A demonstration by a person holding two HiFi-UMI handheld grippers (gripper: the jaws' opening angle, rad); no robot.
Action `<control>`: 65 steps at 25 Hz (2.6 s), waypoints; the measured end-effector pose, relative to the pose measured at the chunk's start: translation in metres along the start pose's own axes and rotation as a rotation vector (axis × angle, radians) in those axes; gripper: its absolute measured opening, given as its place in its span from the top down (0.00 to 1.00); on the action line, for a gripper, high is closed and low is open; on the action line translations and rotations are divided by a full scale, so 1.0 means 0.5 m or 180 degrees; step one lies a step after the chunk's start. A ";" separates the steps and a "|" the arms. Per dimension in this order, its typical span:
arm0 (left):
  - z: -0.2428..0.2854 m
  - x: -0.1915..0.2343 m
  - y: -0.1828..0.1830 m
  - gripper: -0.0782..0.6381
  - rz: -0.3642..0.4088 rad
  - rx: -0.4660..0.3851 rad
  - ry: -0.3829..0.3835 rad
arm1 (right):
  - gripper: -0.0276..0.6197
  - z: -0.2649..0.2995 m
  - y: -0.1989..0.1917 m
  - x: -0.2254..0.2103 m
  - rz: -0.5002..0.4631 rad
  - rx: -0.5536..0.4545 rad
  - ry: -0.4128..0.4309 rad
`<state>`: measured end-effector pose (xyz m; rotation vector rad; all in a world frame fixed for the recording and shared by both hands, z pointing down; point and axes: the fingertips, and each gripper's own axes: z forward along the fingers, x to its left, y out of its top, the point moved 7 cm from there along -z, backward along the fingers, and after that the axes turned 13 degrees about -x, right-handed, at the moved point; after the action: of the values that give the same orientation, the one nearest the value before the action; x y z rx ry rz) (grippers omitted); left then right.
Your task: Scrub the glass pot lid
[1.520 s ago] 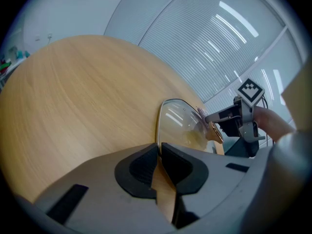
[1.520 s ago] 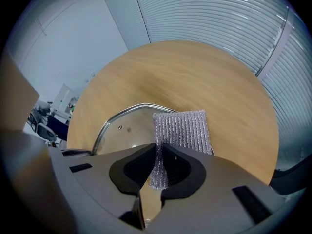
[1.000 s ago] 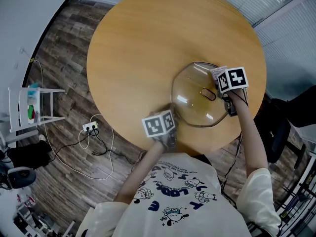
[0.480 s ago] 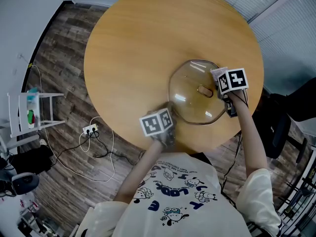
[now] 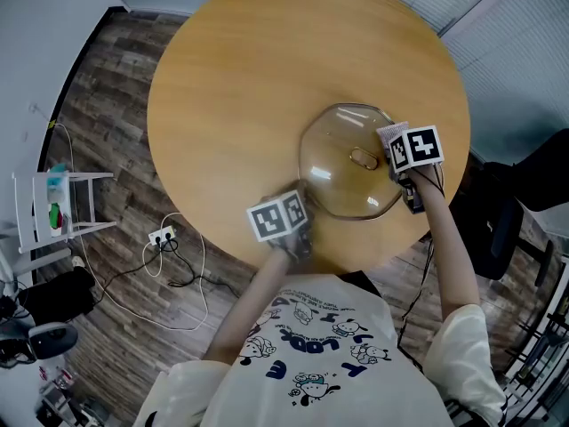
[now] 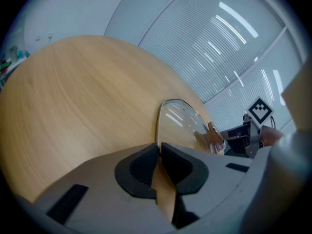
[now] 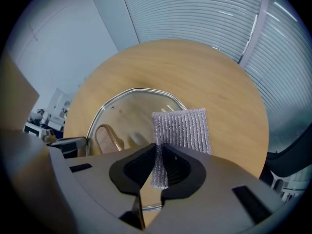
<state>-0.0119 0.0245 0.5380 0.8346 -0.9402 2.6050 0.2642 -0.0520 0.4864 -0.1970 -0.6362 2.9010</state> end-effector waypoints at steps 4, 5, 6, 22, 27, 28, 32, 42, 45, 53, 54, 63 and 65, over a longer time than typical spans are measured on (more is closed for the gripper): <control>-0.001 0.001 0.001 0.84 0.0003 -0.0001 -0.0004 | 0.86 -0.006 -0.013 0.003 0.0010 -0.0012 0.0008; 0.000 0.001 0.001 0.84 0.0006 -0.0002 -0.0006 | 0.86 -0.008 -0.017 0.004 0.0015 -0.0014 0.0008; 0.000 0.002 0.002 0.84 0.0011 -0.0002 -0.0008 | 0.86 -0.009 -0.020 0.005 0.0016 -0.0016 0.0008; 0.002 0.002 0.001 0.84 0.0060 0.0015 -0.0020 | 0.86 -0.030 -0.070 0.027 -0.0078 -0.0027 0.0037; 0.002 0.003 0.001 0.84 0.0067 0.0022 -0.0029 | 0.86 -0.035 -0.086 0.036 -0.0084 -0.0043 0.0060; 0.002 0.003 0.001 0.84 0.0069 0.0023 -0.0030 | 0.86 -0.037 -0.089 0.038 -0.0081 -0.0045 0.0066; 0.001 0.002 0.002 0.84 0.0073 0.0027 -0.0037 | 0.86 -0.042 -0.099 0.045 -0.0075 -0.0038 0.0090; 0.004 0.002 0.001 0.84 0.0074 0.0032 -0.0045 | 0.86 -0.049 -0.125 0.057 -0.0043 -0.0018 0.0149; 0.005 0.001 0.001 0.84 0.0082 0.0024 -0.0049 | 0.86 -0.052 -0.134 0.061 -0.0022 -0.0014 0.0173; 0.004 0.000 0.002 0.84 0.0100 0.0030 -0.0050 | 0.86 -0.058 -0.152 0.076 0.0027 -0.0006 0.0221; 0.004 0.000 0.002 0.84 0.0101 0.0030 -0.0051 | 0.86 -0.059 -0.155 0.077 0.0036 -0.0005 0.0229; 0.005 0.000 0.004 0.84 0.0109 0.0039 -0.0063 | 0.86 -0.062 -0.167 0.097 0.0064 0.0022 0.0295; 0.005 0.000 0.003 0.84 0.0107 0.0044 -0.0065 | 0.86 -0.062 -0.169 0.100 0.0062 0.0031 0.0309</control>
<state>-0.0114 0.0216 0.5387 0.8575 -0.9509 2.6393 0.2315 0.0455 0.4899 -0.3424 -0.6070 2.8913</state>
